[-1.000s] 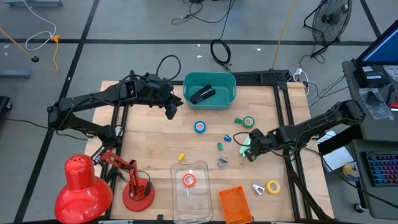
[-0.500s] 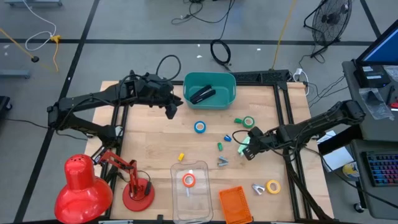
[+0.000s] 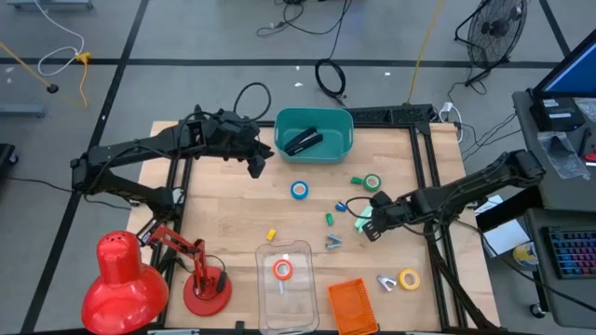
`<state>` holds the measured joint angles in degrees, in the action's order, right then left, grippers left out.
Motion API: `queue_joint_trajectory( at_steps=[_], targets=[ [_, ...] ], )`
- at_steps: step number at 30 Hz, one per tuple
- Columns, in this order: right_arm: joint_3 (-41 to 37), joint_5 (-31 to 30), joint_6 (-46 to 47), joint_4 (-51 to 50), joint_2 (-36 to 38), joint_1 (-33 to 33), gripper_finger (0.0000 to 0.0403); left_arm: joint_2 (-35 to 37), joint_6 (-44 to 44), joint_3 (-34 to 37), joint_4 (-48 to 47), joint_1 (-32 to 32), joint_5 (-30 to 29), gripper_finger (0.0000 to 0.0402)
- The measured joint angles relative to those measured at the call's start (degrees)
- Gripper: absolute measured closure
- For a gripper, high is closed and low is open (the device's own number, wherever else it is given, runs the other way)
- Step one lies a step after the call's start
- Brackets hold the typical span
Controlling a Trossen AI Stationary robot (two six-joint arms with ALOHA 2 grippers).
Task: Pick and place Stapler, Stapler remover, tape
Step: Put the light green stapler into the green bin
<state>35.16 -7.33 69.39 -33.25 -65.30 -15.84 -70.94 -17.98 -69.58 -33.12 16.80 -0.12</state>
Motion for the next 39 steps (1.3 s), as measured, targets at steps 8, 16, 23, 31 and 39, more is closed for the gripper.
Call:
queue_joint_trajectory(
  at_steps=[8,16,23,31,39],
  targets=[
    [1.7,-2.8,-0.7,0.1,0.4,0.0,0.0403,0.0,0.1,0.0,-0.1,0.0,0.0,0.0291],
    [1.8,-3.2,-0.7,-2.3,-3.6,-0.6,0.0403,-2.3,0.0,0.0,0.0,0.0,0.1,0.0291],
    [2.0,-4.2,0.9,-1.8,-5.4,-2.7,0.0403,-5.1,-0.2,0.0,-0.2,-0.4,2.0,0.0291],
    [1.6,-1.6,5.0,-5.2,-5.5,-6.0,0.0403,-5.9,0.1,0.0,0.5,0.0,1.7,0.0291],
    [1.6,-0.6,8.2,-2.0,-4.5,-8.7,0.0403,-5.9,0.2,0.0,0.3,0.6,1.6,0.0291]
  ],
)
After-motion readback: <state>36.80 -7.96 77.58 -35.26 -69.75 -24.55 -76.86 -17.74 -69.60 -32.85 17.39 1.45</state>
